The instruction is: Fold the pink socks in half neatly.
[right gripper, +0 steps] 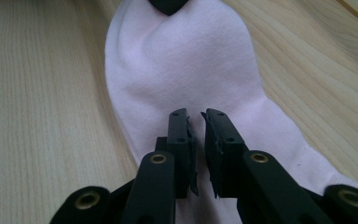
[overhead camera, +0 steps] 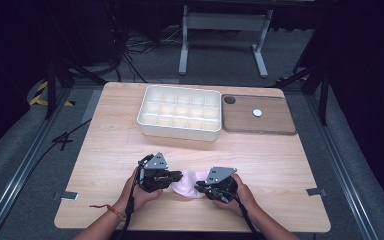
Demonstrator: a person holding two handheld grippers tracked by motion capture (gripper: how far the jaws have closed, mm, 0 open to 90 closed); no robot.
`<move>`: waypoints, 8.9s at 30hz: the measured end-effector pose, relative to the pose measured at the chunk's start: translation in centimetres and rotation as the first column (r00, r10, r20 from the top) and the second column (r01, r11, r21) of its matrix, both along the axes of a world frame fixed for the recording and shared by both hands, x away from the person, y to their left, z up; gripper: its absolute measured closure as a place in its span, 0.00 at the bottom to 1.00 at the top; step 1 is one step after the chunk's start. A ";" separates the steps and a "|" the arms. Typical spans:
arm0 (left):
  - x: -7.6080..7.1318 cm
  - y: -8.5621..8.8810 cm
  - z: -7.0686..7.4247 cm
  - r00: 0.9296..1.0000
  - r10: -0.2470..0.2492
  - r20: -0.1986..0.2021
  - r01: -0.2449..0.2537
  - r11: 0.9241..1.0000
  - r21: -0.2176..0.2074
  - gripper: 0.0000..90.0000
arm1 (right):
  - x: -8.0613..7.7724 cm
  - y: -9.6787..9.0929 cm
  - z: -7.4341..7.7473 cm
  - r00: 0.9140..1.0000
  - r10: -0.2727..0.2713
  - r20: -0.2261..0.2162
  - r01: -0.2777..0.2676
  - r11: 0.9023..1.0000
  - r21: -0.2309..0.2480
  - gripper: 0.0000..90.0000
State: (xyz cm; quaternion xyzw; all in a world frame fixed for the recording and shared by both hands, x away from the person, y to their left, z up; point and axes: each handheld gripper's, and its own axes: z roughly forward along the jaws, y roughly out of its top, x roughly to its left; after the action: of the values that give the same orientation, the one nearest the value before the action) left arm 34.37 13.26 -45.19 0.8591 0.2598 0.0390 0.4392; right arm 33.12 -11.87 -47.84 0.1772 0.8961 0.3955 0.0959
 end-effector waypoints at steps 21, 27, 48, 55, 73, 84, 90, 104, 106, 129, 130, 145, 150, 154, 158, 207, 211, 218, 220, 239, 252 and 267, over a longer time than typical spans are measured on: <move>0.1 -1.0 1.4 0.999 -0.009 0.043 0.010 1.000 -0.023 0.94 | 0.4 0.0 0.8 1.000 0.004 0.002 -0.004 1.000 0.022 0.99; 0.1 -1.0 1.3 0.999 -0.026 0.046 0.026 1.000 -0.006 0.95 | 0.7 -0.5 1.2 0.999 -0.027 0.018 0.027 0.999 0.043 0.99; 0.2 -2.0 1.7 0.997 -0.048 0.056 0.047 0.999 0.023 0.95 | 1.5 -0.3 0.0 0.999 -0.043 -0.010 0.043 0.999 0.034 0.98; 0.2 -1.4 1.8 0.998 -0.037 0.055 0.035 0.999 0.021 0.95 | 1.9 -3.8 2.5 0.994 -0.103 0.049 0.100 0.993 0.057 0.98; 0.7 -2.9 2.4 0.995 -0.068 0.067 0.066 0.997 0.026 0.95 | 2.5 -6.3 0.9 0.994 -0.105 -0.030 0.104 0.994 -0.031 0.98; 1.0 -4.3 2.6 0.994 -0.087 0.066 0.086 0.996 0.025 0.94 | 2.5 -6.5 1.3 0.994 -0.112 -0.007 0.112 0.993 -0.022 0.97; 1.1 -4.0 2.7 0.994 -0.081 0.067 0.080 0.997 0.019 0.94 | 2.9 -7.2 1.4 0.988 -0.153 0.008 0.153 0.988 -0.006 0.97; 1.3 -6.0 2.9 0.991 -0.116 0.070 0.115 0.993 0.015 0.94 | 3.3 -6.7 0.7 0.990 -0.134 -0.048 0.134 0.991 -0.004 0.98; 1.3 -6.5 2.9 0.989 -0.130 0.075 0.128 0.991 0.025 0.94 | 3.3 -6.7 0.6 0.990 -0.134 -0.048 0.134 0.991 -0.004 0.98; 1.8 -8.0 1.9 0.989 -0.139 0.057 0.138 0.990 0.020 0.94 | 3.6 -7.8 0.9 0.986 -0.162 -0.050 0.160 0.987 -0.025 0.96; 1.8 -8.0 1.9 0.989 -0.139 0.057 0.138 0.990 0.020 0.94 | 3.6 -7.7 0.9 0.986 -0.158 -0.050 0.157 0.987 -0.023 0.96; 1.6 -10.3 1.2 0.981 -0.182 0.066 0.176 0.981 0.087 0.94 | 3.6 -7.2 0.6 0.988 -0.144 -0.060 0.143 0.990 -0.015 0.96; 1.7 -10.4 0.9 0.984 -0.171 0.056 0.165 0.982 0.089 0.94 | 3.7 -8.2 1.1 0.985 -0.168 -0.046 0.168 0.986 -0.014 0.95; 1.8 -10.8 0.7 0.983 -0.174 0.057 0.168 0.981 0.098 0.94 | 3.9 -8.8 0.9 0.981 -0.183 -0.062 0.182 0.983 -0.022 0.95; 1.7 -11.3 0.4 0.981 -0.182 0.062 0.174 0.978 0.116 0.94 | 3.9 -8.4 0.6 0.984 -0.169 -0.060 0.167 0.985 -0.042 0.96; -0.4 -7.9 0.1 0.971 -0.227 0.075 0.212 0.962 0.170 0.81 | 3.5 -9.1 2.4 0.983 -0.180 -0.015 0.181 0.983 0.012 0.95; -0.6 -8.3 -1.1 0.970 -0.235 0.063 0.219 0.956 0.195 0.81 | 2.4 -9.1 3.8 0.988 -0.157 0.003 0.156 0.986 0.063 0.95; -0.8 -8.7 -1.7 0.970 -0.233 0.067 0.214 0.953 0.214 0.80 | 0.6 -7.8 4.6 0.997 -0.076 0.026 0.074 0.996 0.052 0.95; -0.8 -8.7 -1.7 0.970 -0.232 0.071 0.212 0.952 0.219 0.79 | 0.5 -7.5 4.5 0.997 -0.064 0.031 0.063 0.997 0.035 0.95; -0.8 -8.7 -1.8 0.972 -0.224 0.070 0.204 0.953 0.222 0.79 | -0.8 -6.8 3.3 0.999 -0.032 0.025 0.033 0.998 -0.059 0.96; -0.7 -8.6 -1.9 0.974 -0.220 0.061 0.204 0.957 0.208 0.79 | -1.1 -7.9 1.3 0.997 -0.072 0.002 0.072 0.989 -0.129 0.95; 2.2 -7.2 -1.8 0.999 -0.019 -0.046 0.021 0.999 0.037 0.46 | -0.5 -8.2 0.9 0.998 -0.057 -0.004 0.057 0.994 -0.090 0.96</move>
State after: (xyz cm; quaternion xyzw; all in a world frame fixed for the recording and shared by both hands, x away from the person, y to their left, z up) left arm 36.56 6.10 -46.96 0.8705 0.2603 0.0198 0.4172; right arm 32.63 -20.07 -46.89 0.1994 0.9079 0.3512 0.1123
